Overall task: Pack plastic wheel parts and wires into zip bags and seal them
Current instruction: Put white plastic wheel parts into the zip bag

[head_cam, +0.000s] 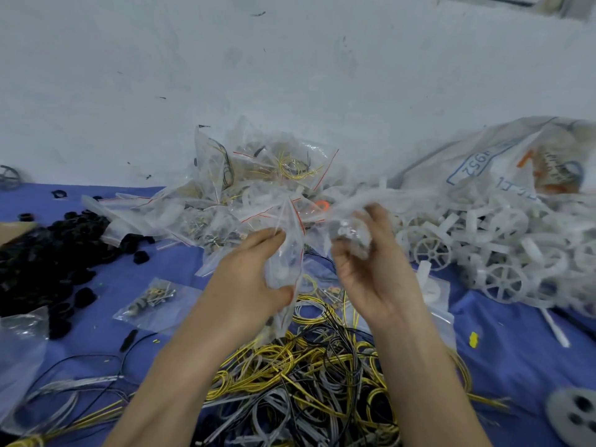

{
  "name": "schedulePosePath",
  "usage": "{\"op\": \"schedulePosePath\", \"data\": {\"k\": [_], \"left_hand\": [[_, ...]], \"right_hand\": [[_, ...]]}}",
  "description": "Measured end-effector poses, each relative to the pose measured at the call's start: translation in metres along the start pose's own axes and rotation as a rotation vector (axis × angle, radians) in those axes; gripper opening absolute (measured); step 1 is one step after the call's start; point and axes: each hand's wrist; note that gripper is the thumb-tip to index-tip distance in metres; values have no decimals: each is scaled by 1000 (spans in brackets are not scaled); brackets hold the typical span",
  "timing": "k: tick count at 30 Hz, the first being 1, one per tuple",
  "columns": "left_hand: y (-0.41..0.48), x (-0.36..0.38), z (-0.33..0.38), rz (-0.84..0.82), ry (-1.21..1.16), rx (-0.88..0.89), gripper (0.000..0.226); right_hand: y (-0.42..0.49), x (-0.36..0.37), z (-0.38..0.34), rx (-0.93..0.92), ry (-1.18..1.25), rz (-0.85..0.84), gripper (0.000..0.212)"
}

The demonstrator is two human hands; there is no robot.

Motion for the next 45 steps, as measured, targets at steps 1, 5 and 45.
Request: {"op": "schedulePosePath", "data": {"k": [1, 5, 45], "left_hand": [[0, 0, 0, 13, -20, 18, 64], [-2, -2, -3, 22, -178, 84, 34], [-3, -10, -4, 77, -237, 96, 65]], "right_hand": [[-4, 3, 2, 47, -79, -78, 17], [-10, 2, 15, 30, -747, -114, 37], [35, -185, -66, 215, -1781, 743, 48]]}}
Point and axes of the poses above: each hand's wrist, its own y-axis towards the middle knuckle, its own x-axis out of the palm, z = x × y, and after that the axes turned 4 degrees about y, right-handed
